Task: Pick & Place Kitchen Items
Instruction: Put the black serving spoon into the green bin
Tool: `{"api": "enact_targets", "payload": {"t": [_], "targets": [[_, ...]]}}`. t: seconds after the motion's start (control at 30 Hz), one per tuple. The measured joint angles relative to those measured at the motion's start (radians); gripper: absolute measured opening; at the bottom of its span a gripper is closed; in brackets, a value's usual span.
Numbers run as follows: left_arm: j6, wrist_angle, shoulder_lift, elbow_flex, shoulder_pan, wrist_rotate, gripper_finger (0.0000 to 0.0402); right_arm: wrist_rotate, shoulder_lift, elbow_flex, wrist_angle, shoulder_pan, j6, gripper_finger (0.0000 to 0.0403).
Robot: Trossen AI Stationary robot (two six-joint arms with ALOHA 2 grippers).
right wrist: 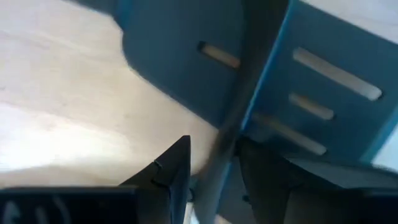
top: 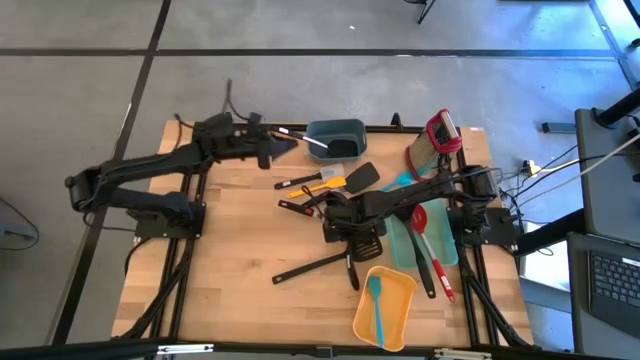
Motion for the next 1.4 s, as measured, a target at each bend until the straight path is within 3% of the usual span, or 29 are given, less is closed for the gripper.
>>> {"api": "enact_targets", "payload": {"t": [0.33, 0.57, 0.67, 0.83, 0.97, 1.2, 1.4], "targets": [[0.008, -0.032, -0.12, 0.0, 0.073, 0.022, 0.0093, 0.037, 0.028, -0.001, 0.028, -0.002, -0.003, 0.0138], [0.017, -0.072, -0.154, 0.0, 0.073, 0.024, 0.0092, 0.003, 0.062, 0.004, 0.035, -0.003, 0.005, 0.0134], [0.019, -0.087, -0.157, 0.0, 0.073, 0.024, 0.0093, 0.006, 0.06, 0.003, 0.03, -0.005, 0.015, 0.0109], [0.019, -0.085, -0.157, 0.0, 0.073, 0.029, 0.0091, -0.007, 0.042, -0.001, 0.033, -0.017, -0.005, 0.0032], [0.027, -0.085, -0.157, 0.0, 0.073, 0.029, 0.0092, -0.045, 0.034, 0.003, 0.037, -0.026, -0.062, 0.0029], [0.03, -0.091, -0.157, 0.0, 0.073, 0.034, 0.009, -0.079, 0.021, 0.112, -0.049, -0.029, -0.16, 0.0029], [0.045, -0.11, -0.157, 0.0, 0.073, 0.034, 0.0089, 0.007, 0.01, 0.252, -0.125, -0.065, -0.209, 0.0029]]}}
